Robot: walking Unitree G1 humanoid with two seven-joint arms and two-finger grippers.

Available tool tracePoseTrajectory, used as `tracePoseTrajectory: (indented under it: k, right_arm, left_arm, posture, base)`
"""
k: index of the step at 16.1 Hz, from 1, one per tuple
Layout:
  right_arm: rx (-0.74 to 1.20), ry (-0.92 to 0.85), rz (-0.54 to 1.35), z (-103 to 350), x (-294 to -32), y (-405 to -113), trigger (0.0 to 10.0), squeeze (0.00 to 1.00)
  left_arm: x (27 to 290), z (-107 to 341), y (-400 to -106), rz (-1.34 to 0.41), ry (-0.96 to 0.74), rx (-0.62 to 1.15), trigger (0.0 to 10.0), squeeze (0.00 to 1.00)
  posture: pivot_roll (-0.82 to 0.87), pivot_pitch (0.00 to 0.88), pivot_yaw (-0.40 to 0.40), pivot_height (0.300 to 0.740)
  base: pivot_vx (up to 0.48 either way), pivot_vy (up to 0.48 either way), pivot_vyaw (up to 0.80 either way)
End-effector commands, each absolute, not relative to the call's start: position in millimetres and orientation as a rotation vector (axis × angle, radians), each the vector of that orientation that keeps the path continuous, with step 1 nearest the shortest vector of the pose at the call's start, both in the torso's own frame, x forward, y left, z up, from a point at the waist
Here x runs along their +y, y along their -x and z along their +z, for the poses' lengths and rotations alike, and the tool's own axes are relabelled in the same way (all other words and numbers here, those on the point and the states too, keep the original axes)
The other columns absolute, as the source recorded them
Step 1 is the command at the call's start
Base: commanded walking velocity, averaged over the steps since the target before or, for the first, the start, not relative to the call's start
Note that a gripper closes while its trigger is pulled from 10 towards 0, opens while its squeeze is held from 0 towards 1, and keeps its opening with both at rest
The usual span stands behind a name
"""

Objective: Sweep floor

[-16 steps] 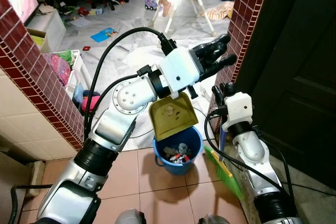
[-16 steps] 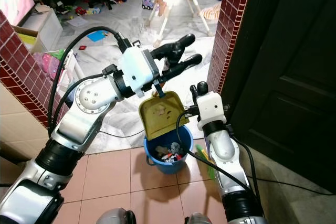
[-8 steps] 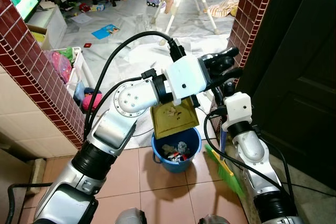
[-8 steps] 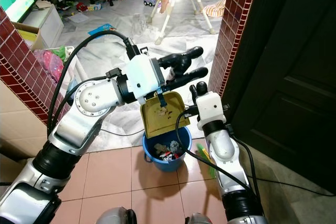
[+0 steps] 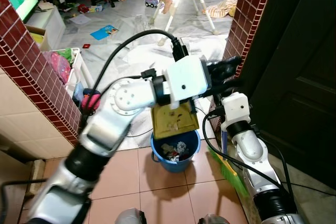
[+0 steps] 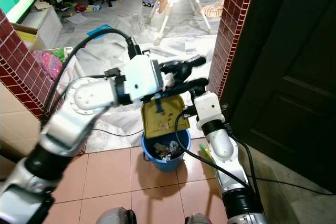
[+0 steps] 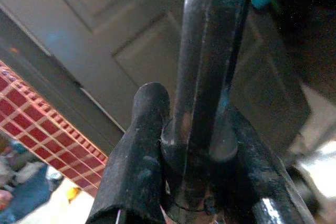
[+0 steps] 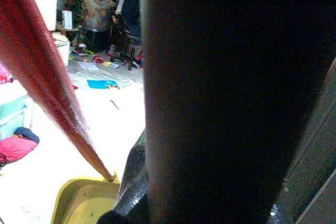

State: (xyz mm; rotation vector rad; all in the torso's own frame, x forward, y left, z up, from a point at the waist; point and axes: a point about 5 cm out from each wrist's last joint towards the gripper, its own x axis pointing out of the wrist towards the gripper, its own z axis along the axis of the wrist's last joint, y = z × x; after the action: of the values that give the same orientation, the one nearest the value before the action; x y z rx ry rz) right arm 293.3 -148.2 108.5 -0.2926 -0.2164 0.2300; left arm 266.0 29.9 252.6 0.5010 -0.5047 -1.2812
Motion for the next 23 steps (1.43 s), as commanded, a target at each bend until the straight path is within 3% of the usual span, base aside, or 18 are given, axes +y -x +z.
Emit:
tracePoseTrajectory:
  k: [1,3,6,9,11,12,14,17,22,23]
  right_arm:
    - [-0.284,0.311,0.241,121.7,-142.8,-298.7,10.0,0.0]
    - [-0.282,0.31,0.24,120.9,-142.9,-299.2,10.0,0.0]
    - [-0.28,0.312,0.242,119.4,-142.9,-299.3,10.0,0.0]
    - [-0.278,0.309,0.243,118.4,-142.9,-299.2,10.0,0.0]
    - [-0.275,0.306,0.249,116.6,-140.3,-299.7,10.0,0.0]
    - [-0.275,0.306,0.249,116.6,-140.3,-299.7,10.0,0.0]
    - [-0.275,0.302,0.252,116.0,-138.5,-300.7,10.0,0.0]
    - [-0.275,0.299,0.248,115.4,-138.8,-302.8,10.0,0.0]
    - [-0.274,0.292,0.258,113.5,-135.9,-303.3,10.0,0.0]
    - [-0.272,0.287,0.261,112.9,-135.1,-303.0,10.0,0.0]
  left_arm:
    - [28.1,239.0,-268.5,-1.292,-0.523,-0.451,10.0,0.0]
    - [29.0,235.0,-266.1,-1.314,-0.562,-0.435,10.0,0.0]
    - [35.5,248.2,-279.2,-1.192,-0.564,-0.478,10.0,0.0]
    - [53.5,297.0,-300.2,-0.898,-0.434,-0.685,10.0,0.0]
    - [88.7,354.3,-306.2,-0.601,-0.311,-0.926,10.0,0.0]
    - [88.7,354.3,-306.2,-0.601,-0.311,-0.926,10.0,0.0]
    - [118.7,374.8,-310.7,-0.386,-0.345,-1.014,10.0,0.0]
    - [142.5,356.7,-325.7,-0.244,-0.413,-0.932,10.0,0.0]
    - [156.4,266.0,-348.0,-0.161,-0.375,-0.618,10.0,0.0]
    - [163.0,233.4,-352.2,-0.111,-0.298,-0.485,10.0,0.0]
  posture:
    - [-0.08,0.0,0.046,0.74]
    - [-0.08,0.0,0.046,0.74]
    - [-0.09,0.0,0.046,0.74]
    - [-0.09,0.0,0.046,0.74]
    - [-0.08,0.0,0.043,0.74]
    - [-0.08,0.0,0.043,0.74]
    - [-0.07,0.0,0.04,0.74]
    - [-0.06,0.0,0.044,0.74]
    - [-0.05,0.0,0.044,0.74]
    - [-0.05,0.0,0.048,0.74]
  base:
    - [0.0,0.0,0.0]
    - [0.0,0.0,0.0]
    - [0.0,0.0,0.0]
    - [0.0,0.0,0.0]
    - [0.0,0.0,0.0]
    - [0.0,0.0,0.0]
    - [0.0,0.0,0.0]
    - [0.0,0.0,0.0]
    - [0.0,0.0,0.0]
    - [0.0,0.0,0.0]
